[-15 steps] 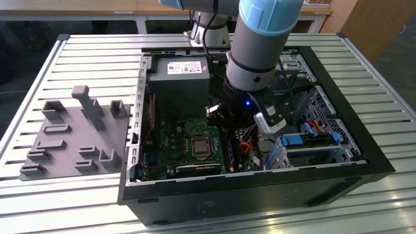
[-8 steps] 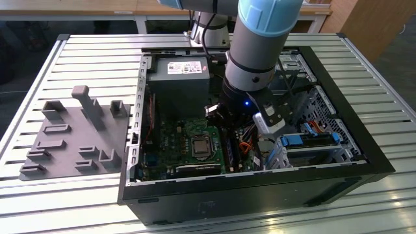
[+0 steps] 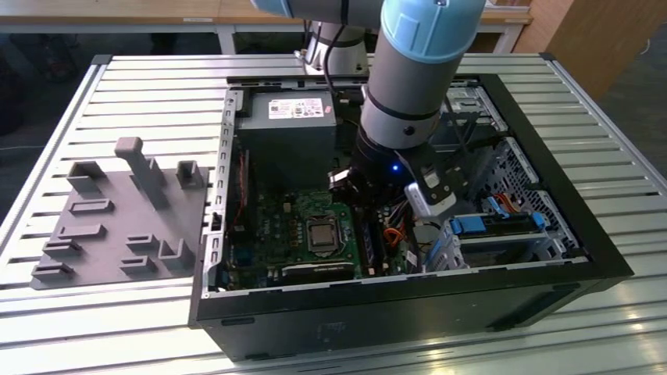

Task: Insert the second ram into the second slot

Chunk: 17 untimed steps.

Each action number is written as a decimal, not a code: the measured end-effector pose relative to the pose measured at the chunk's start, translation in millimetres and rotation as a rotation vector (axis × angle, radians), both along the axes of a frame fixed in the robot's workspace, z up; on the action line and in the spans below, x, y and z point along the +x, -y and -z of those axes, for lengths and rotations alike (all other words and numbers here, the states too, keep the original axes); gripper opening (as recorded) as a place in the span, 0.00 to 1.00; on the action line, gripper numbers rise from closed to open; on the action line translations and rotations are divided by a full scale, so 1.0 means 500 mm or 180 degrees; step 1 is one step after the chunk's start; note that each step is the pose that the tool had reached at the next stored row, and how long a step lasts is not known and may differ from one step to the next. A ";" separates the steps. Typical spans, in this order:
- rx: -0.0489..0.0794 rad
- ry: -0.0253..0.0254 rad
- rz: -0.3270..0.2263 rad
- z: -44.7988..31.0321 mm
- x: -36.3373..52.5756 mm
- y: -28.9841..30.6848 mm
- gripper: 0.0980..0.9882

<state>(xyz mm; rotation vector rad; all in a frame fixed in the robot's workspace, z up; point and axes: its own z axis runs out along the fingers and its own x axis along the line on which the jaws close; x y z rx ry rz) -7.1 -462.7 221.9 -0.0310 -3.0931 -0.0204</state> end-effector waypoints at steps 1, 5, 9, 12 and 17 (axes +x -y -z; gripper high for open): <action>0.0000 0.0000 0.0000 0.001 0.000 0.000 0.02; 0.0000 0.0000 0.0000 0.003 0.000 0.000 0.02; 0.0001 0.0000 0.0000 0.004 0.000 0.000 0.02; -0.0001 0.0000 0.0000 0.007 0.000 0.000 0.02; -0.0003 0.0000 0.0000 0.010 0.000 0.000 0.02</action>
